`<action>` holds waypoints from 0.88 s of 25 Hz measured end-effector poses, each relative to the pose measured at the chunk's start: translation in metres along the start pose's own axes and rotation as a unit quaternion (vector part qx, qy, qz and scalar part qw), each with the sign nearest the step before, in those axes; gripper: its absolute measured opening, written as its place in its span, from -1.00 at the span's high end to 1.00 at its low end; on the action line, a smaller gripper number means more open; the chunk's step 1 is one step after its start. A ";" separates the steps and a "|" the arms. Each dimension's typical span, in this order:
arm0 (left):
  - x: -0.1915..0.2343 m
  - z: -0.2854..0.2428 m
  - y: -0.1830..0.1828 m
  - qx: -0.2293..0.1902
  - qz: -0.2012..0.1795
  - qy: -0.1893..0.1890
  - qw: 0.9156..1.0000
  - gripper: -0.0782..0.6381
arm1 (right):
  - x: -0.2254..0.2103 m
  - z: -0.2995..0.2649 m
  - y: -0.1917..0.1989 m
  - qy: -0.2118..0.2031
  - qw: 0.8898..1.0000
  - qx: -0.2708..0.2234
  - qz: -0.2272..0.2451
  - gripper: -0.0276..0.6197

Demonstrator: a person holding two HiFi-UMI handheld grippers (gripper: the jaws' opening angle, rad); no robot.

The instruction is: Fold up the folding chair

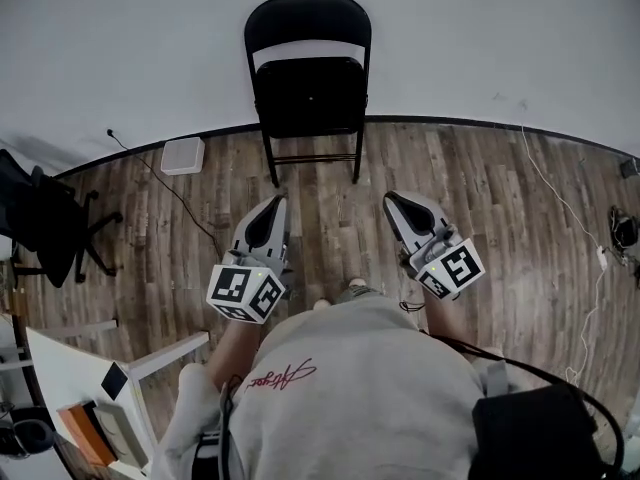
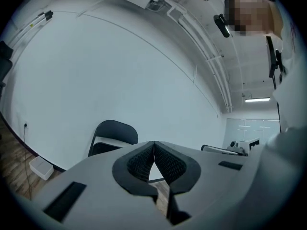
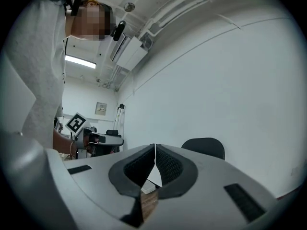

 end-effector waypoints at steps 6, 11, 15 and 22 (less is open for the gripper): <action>-0.036 0.007 0.002 -0.018 0.002 0.004 1.000 0.73 | 0.005 0.033 -0.024 0.000 1.000 0.000 0.028 0.85; -0.072 -0.001 0.003 -0.032 0.010 0.009 0.999 0.73 | 0.002 0.066 -0.034 -0.005 0.998 0.019 0.059 0.85; -0.085 0.003 0.006 -0.036 0.003 0.010 0.999 0.73 | -0.002 0.081 -0.033 -0.006 0.999 0.014 0.051 0.85; -0.088 0.006 0.012 -0.031 0.012 0.002 0.999 0.73 | -0.001 0.082 -0.036 -0.006 0.998 0.002 0.060 0.85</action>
Point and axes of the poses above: the fingertips, and each gripper's own axes: z backward along the fingers, x to its left, y out of its underside, the point moved 8 cm from there along z, backward along the fingers, and after that the axes turned 3 degrees about -y, right-handed, at the moved point
